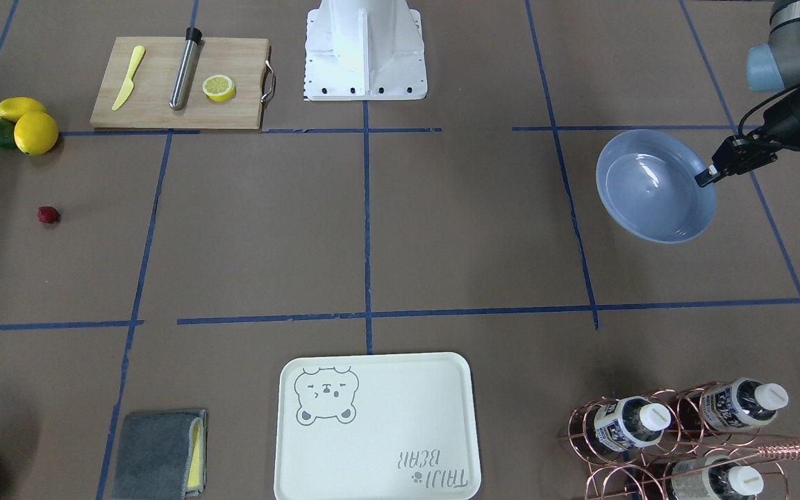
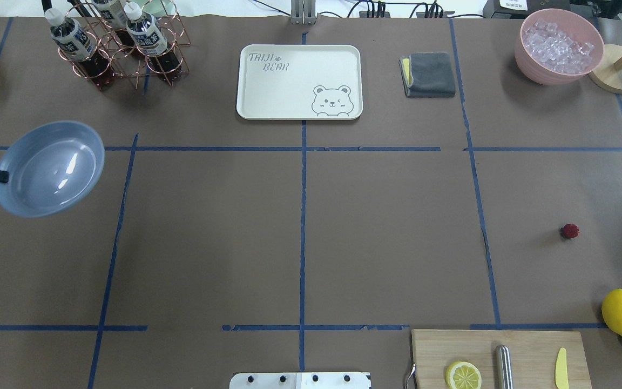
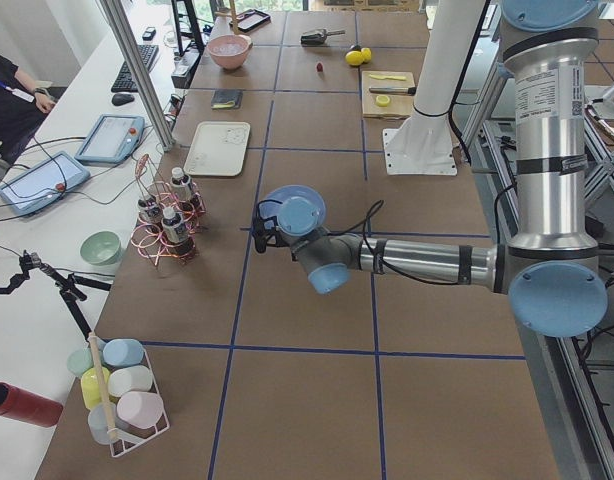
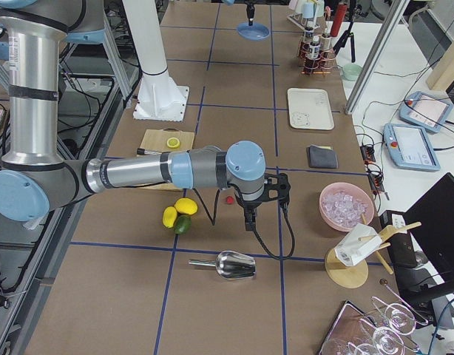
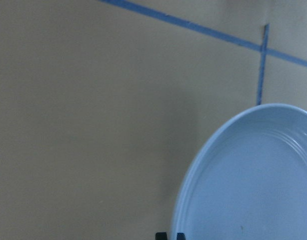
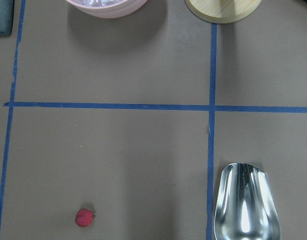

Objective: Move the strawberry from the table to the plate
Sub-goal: 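Lift the plate with the left gripper and carry it to the table center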

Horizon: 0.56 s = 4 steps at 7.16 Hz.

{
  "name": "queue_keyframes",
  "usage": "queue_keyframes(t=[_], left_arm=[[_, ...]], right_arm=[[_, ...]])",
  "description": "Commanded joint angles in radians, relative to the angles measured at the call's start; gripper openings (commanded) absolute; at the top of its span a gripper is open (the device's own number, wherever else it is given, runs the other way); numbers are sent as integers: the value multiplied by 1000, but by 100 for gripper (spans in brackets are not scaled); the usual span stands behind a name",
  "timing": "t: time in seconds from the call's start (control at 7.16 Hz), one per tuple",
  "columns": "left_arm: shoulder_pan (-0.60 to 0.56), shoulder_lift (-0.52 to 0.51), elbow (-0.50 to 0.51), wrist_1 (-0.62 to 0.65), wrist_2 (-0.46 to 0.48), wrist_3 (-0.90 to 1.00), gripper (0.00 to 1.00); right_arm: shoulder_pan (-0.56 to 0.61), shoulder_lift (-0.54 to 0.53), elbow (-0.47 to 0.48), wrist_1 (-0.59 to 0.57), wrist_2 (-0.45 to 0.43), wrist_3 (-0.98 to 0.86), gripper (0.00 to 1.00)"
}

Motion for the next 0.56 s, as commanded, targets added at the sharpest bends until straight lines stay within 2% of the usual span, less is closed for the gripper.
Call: queue_keyframes(t=[0.0, 0.14, 0.28, 0.42], left_arm=[[169, -155, -49, 24, 153, -311, 0], [292, -213, -63, 29, 274, -441, 0], [391, -276, -66, 58, 355, -541, 0], [490, -362, -66, 160, 464, -592, 0]], right_arm=[[0, 0, 13, -1, 19, 1, 100], [-3, 1, 13, 1, 25, 1, 100], [-9, 1, 14, 1, 25, 1, 100], [-17, 1, 14, 1, 25, 2, 100]])
